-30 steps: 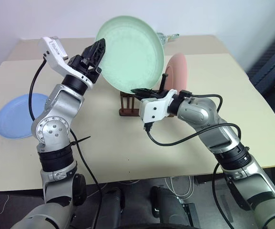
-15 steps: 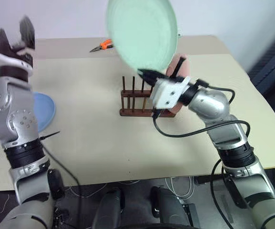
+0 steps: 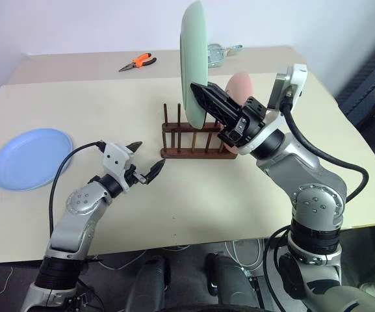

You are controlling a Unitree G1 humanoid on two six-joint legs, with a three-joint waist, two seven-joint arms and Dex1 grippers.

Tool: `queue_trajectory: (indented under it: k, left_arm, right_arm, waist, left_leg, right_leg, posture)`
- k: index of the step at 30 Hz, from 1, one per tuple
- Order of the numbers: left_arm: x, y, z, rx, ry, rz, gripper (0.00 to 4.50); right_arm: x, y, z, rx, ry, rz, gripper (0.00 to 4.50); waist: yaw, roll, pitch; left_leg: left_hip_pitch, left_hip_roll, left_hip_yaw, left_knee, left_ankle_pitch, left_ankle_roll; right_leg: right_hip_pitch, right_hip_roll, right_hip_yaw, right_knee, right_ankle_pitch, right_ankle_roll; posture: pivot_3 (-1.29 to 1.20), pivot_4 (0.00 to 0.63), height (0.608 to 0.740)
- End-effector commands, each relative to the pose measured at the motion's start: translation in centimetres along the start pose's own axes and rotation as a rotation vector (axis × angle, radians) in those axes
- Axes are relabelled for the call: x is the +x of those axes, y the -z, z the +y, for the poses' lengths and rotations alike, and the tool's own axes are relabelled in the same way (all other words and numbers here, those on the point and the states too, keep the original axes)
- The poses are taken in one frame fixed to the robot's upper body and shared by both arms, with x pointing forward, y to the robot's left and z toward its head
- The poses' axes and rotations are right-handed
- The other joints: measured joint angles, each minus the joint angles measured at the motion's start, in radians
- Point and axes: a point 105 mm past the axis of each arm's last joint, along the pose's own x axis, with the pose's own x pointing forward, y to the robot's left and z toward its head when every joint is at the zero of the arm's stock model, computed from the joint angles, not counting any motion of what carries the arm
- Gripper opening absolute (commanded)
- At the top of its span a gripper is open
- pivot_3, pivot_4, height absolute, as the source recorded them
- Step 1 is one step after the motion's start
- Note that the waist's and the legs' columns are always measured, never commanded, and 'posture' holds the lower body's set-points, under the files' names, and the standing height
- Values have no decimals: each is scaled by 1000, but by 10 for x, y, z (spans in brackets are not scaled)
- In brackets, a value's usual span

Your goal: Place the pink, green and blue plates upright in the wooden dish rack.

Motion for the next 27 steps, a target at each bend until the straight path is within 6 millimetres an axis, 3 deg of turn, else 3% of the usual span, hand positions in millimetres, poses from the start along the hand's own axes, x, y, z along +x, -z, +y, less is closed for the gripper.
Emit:
queue_trajectory:
  k: [1,7,11,14,19,27]
  left_arm:
    - [-1,-11,-11,1,58,-31,4453]
    - [-1,-12,-18,1,88,-20,4453]
    - [-2,-11,-19,-4,92,-18,4453]
    - [-2,-11,-20,-4,91,-17,4494]
    - [-1,-10,-18,-1,88,-12,4494]
    - [-1,-9,-11,-53,56,-15,4497]
  right_arm:
    - [2,-7,-9,33,39,-39,0]
    - [-4,11,-41,109,146,25,0]
    - [-8,14,-49,128,173,34,0]
    - [-8,14,-50,111,175,39,999]
    - [-3,6,-53,-34,199,32,3475]
    - [11,-9,-45,-381,157,73,3507]
  waist:
    - [2,0,0]
    - [5,0,0]
    - [4,0,0]
    - [3,0,0]
    - [4,0,0]
    - [4,0,0]
  left_leg:
    - [-1,0,0,0,0,0]
    - [-2,0,1,2,0,0]
    - [-2,0,2,3,0,1]
    - [-2,0,3,3,1,1]
    - [-2,1,4,4,1,1]
    - [-1,1,5,4,1,1]
  right_leg:
    - [-1,0,0,0,0,0]
    - [-1,1,-1,0,0,0]
    - [-1,3,-2,0,0,1]
    - [-1,6,-1,1,1,2]
    - [-1,8,-1,1,1,3]
    - [-1,8,-1,1,2,5]
  posture:
    - [0,150,738]
    - [0,150,738]
    - [0,150,738]
    - [0,150,738]
    - [0,150,738]
    - [0,150,738]
